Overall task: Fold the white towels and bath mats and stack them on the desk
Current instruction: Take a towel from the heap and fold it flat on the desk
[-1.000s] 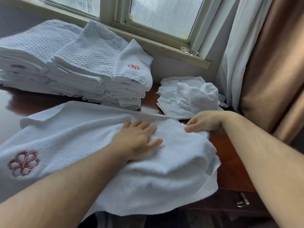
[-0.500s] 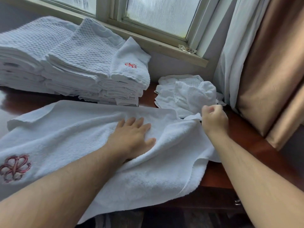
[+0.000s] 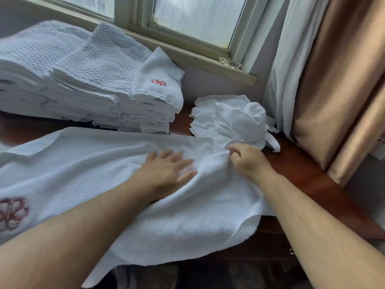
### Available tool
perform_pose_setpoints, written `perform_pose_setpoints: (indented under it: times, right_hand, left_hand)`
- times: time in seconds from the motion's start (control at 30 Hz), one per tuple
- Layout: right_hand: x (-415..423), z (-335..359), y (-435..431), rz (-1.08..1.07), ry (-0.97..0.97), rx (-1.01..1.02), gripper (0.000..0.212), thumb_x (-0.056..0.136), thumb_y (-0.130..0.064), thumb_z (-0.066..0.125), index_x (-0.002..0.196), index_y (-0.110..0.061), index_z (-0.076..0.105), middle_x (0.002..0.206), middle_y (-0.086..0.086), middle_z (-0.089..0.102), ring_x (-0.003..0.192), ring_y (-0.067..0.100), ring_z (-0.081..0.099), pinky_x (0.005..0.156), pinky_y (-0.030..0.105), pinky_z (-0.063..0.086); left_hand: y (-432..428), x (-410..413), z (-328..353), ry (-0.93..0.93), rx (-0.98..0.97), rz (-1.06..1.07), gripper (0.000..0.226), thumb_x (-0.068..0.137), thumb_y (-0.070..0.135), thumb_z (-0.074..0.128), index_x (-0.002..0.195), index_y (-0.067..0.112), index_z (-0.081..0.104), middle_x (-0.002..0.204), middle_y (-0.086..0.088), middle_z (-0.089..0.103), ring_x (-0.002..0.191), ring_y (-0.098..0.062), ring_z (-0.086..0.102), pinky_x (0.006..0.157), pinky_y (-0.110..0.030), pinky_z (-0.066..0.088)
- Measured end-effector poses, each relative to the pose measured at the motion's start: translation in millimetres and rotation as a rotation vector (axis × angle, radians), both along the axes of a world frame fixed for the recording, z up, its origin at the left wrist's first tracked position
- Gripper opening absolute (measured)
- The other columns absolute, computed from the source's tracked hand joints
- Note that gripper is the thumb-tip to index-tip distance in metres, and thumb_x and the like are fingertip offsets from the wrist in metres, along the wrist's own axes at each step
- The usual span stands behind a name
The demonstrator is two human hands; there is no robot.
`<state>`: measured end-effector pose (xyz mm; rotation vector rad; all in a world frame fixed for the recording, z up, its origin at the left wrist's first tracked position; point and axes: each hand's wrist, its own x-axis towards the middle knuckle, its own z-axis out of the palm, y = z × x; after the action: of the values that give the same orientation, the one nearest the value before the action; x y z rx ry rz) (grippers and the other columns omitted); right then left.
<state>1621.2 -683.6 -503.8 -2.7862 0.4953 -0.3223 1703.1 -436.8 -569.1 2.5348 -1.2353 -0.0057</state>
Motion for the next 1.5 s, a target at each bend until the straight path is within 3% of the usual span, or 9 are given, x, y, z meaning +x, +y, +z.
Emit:
perform_pose_setpoints:
  times: [0.17, 0.33, 0.47, 0.57, 0.67, 0.97, 1.1, 1.33, 1.5]
  right_hand:
    - [12.3, -4.7, 5.0, -0.161, 0.14, -0.003, 0.034, 0.097, -0.045, 0.042, 0.091, -0.019, 0.063, 0.097, 0.003, 0.069, 0.092, 0.027, 0.06, 0.074, 0.035, 0.044]
    - [20.2, 16.8, 13.1, -0.454, 0.565, -0.394, 0.034, 0.091, -0.028, 0.051, 0.122, -0.02, 0.063, 0.131, 0.005, 0.059, 0.121, 0.029, 0.055, 0.091, 0.04, 0.045]
    - [20.0, 10.9, 15.5, -0.283, 0.341, -0.346, 0.025, 0.095, -0.025, 0.047, 0.107, -0.013, 0.065, 0.118, 0.011, 0.063, 0.108, 0.033, 0.06, 0.079, 0.034, 0.041]
    - [9.2, 11.1, 11.9, -0.301, 0.527, -0.308, 0.032, 0.096, -0.045, 0.041, 0.078, -0.022, 0.053, 0.092, 0.003, 0.058, 0.091, 0.03, 0.059, 0.084, 0.038, 0.049]
    - [13.0, 15.3, 0.6, -0.351, 0.715, -0.369, 0.035, 0.099, -0.05, 0.031, 0.091, -0.029, 0.058, 0.096, -0.001, 0.053, 0.1, 0.028, 0.056, 0.09, 0.042, 0.046]
    - [12.4, -6.4, -13.0, -0.497, 0.237, -0.166, 0.092, 0.091, -0.081, 0.016, 0.146, -0.012, 0.043, 0.121, 0.016, 0.061, 0.11, 0.038, 0.054, 0.079, 0.04, 0.037]
    - [3.3, -0.8, -5.2, -0.567, 0.445, -0.319, 0.08, 0.088, -0.083, 0.008, 0.095, -0.022, 0.06, 0.074, -0.003, 0.044, 0.083, 0.027, 0.048, 0.073, 0.04, 0.039]
    - [32.6, 11.1, 13.7, -0.527, 0.374, -0.358, 0.047, 0.096, -0.056, 0.037, 0.076, -0.015, 0.049, 0.087, 0.004, 0.056, 0.08, 0.025, 0.053, 0.071, 0.036, 0.044]
    - [33.3, -2.7, 24.9, -0.477, 0.402, -0.249, 0.067, 0.098, -0.067, 0.026, 0.086, -0.012, 0.062, 0.1, 0.006, 0.063, 0.086, 0.022, 0.054, 0.073, 0.036, 0.041]
  left_hand:
    - [7.2, 9.7, 0.1, -0.012, 0.079, -0.032, 0.065, 0.093, 0.073, 0.014, 0.153, 0.049, 0.024, 0.165, 0.016, 0.019, 0.153, -0.017, 0.011, 0.122, -0.043, 0.01]
    - [-10.0, 26.5, 14.0, 0.141, 0.259, 0.095, 0.073, 0.093, 0.068, 0.027, 0.158, 0.041, 0.009, 0.168, 0.011, -0.005, 0.155, -0.021, -0.01, 0.122, -0.056, -0.003]
    - [-43.7, 37.2, 34.3, 0.086, 0.224, 0.219, 0.053, 0.097, 0.053, 0.032, 0.145, 0.032, 0.044, 0.156, -0.003, 0.035, 0.139, -0.032, 0.033, 0.108, -0.054, 0.029]
    - [-62.6, 40.9, 35.3, -0.063, 0.098, 0.239, 0.038, 0.093, 0.044, 0.041, 0.12, 0.023, 0.056, 0.122, -0.008, 0.051, 0.112, -0.03, 0.047, 0.081, -0.042, 0.034]
    - [-70.4, 44.7, 19.0, -0.126, -0.028, 0.205, 0.028, 0.092, 0.041, 0.045, 0.111, 0.023, 0.053, 0.115, -0.006, 0.049, 0.108, -0.028, 0.044, 0.081, -0.041, 0.034]
    - [-67.5, 61.8, 0.0, 0.008, -0.058, 0.189, 0.059, 0.091, 0.058, 0.038, 0.141, 0.025, 0.043, 0.144, -0.007, 0.037, 0.134, -0.026, 0.03, 0.106, -0.043, 0.027]
    - [-70.6, 55.7, -2.7, -0.022, -0.013, 0.206, 0.065, 0.094, 0.061, 0.033, 0.145, 0.021, 0.038, 0.146, -0.009, 0.034, 0.132, -0.028, 0.032, 0.108, -0.043, 0.026]
    - [-63.1, 55.0, 2.9, 0.0, -0.022, 0.188, 0.064, 0.094, 0.059, 0.036, 0.144, 0.02, 0.04, 0.144, -0.008, 0.038, 0.132, -0.027, 0.033, 0.108, -0.042, 0.026]
    - [-61.1, 50.2, 7.6, 0.037, 0.016, 0.185, 0.067, 0.095, 0.059, 0.034, 0.149, 0.02, 0.034, 0.148, -0.009, 0.034, 0.136, -0.028, 0.029, 0.112, -0.043, 0.023]
